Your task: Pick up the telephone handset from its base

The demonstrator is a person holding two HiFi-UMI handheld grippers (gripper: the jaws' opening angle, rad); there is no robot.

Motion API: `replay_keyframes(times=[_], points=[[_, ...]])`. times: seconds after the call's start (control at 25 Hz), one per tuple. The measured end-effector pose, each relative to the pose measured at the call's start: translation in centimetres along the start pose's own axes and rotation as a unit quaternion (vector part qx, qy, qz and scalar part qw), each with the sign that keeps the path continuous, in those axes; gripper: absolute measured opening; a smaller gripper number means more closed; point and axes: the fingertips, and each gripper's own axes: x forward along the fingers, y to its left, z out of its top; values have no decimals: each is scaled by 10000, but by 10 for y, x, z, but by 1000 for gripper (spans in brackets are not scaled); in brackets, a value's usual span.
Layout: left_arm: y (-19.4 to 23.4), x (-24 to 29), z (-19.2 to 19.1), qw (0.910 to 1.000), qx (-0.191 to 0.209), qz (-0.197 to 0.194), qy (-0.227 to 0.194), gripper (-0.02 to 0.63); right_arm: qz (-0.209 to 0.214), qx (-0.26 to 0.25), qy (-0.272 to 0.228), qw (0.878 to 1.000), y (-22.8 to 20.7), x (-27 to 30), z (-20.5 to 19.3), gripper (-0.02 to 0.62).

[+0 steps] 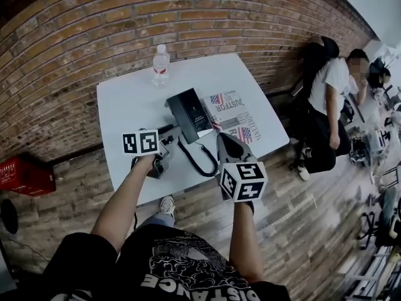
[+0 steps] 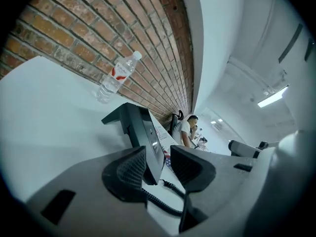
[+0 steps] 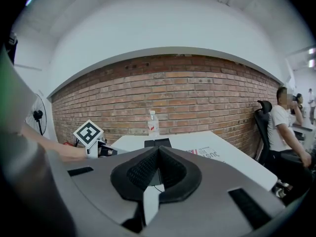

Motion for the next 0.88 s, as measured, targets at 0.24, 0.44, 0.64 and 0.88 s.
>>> replay_keyframes(times=[0.24,0.44,0.64,0.88], points=[[30,26,6,9993,-348,-32,128,137,-171,80,227,9996,-16,25,-9,-2],[42,43,8,9982,-562,-103,195,137,-310,167,338,9988,-28,35,-16,-2],[51,52,9,9958,-857,-209,241,135,-382,270,426,9980,-36,38,-23,-2],[51,58,11,9922,-1174,-367,210,92,-451,377,463,9972,-42,37,-31,-2]])
